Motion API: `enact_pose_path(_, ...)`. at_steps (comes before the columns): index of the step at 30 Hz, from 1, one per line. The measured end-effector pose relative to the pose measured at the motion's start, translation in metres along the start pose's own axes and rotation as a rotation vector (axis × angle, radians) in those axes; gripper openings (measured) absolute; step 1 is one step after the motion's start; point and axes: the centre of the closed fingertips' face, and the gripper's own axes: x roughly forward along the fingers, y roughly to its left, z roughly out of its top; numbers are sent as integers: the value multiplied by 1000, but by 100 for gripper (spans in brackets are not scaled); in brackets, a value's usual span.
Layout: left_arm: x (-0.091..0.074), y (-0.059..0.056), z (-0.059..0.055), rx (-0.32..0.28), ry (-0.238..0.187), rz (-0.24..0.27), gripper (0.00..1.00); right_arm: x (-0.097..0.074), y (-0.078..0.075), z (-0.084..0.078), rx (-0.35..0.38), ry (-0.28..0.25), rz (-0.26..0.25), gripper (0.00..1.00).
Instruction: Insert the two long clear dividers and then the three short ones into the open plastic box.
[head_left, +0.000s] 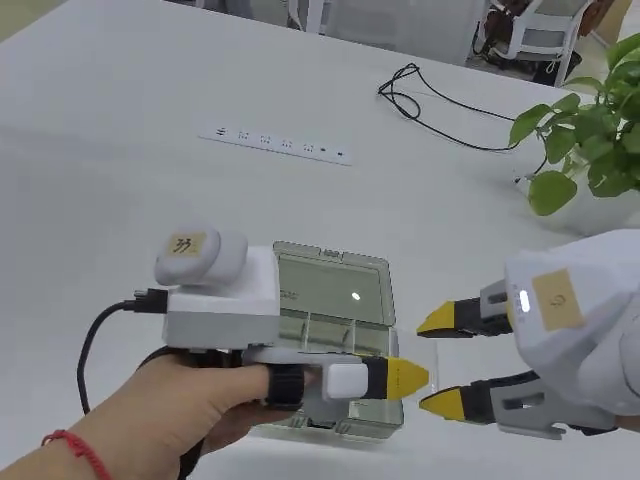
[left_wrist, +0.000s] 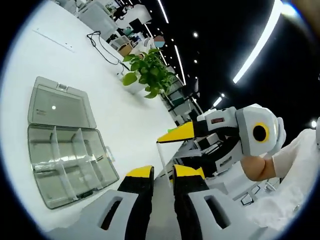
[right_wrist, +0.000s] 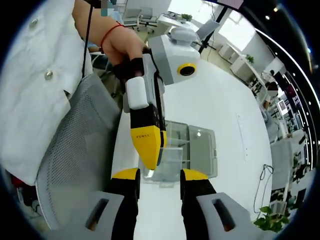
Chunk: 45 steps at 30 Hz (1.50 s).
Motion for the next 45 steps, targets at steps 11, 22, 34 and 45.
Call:
enact_pose_path(11,2,-1,-2,-1,18,-12,0,0,0,-1,-13,14,0,33)
enact_pose_path(22,3,-2,-1,-31,10,-10,0,-1,-1,-1,-28,24,-11,33)
enact_pose_path(34,2,0,-2,-33,0,2,0,0,-4,2,-31,17,-25,33)
enact_pose_path(45,-4,-7,-10,271,56,-38,0,-23,-8,12,179,-156,100,35)
